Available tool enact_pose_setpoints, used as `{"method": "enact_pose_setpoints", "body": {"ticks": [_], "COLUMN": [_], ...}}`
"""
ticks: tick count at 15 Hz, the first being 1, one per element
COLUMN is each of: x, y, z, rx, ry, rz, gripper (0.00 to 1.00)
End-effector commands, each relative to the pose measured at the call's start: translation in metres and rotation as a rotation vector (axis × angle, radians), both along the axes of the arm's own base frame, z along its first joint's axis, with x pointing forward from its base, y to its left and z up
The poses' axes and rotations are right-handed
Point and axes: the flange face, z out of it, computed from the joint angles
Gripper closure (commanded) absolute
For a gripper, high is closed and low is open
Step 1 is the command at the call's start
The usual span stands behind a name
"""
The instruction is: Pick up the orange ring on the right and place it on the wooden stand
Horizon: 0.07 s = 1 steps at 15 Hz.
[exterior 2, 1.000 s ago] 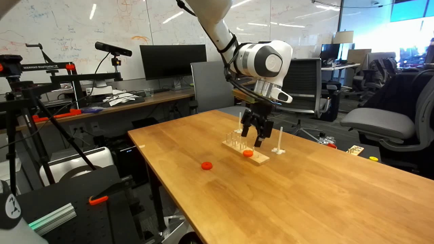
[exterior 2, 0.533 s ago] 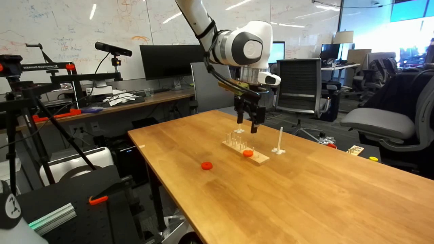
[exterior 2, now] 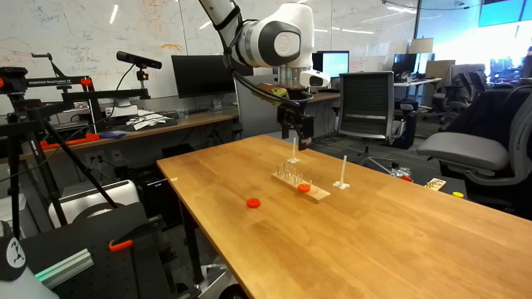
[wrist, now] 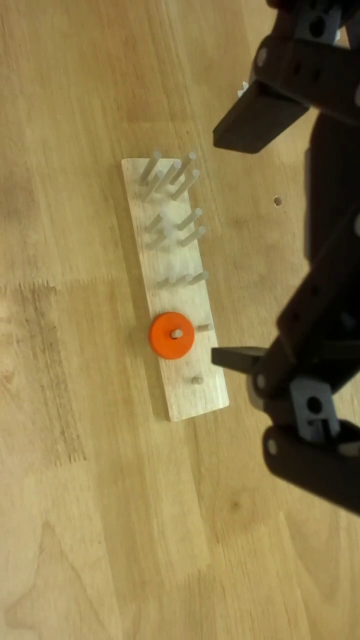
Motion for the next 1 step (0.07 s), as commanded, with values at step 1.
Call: {"method": "enact_pose_setpoints", "body": {"ticks": [1], "x": [-0.0002], "y": [-0.0001], "z": [-0.0001], "rx": [0.0], "ry": [0.001], "rz": [0.0], "gripper": [0.0]}}
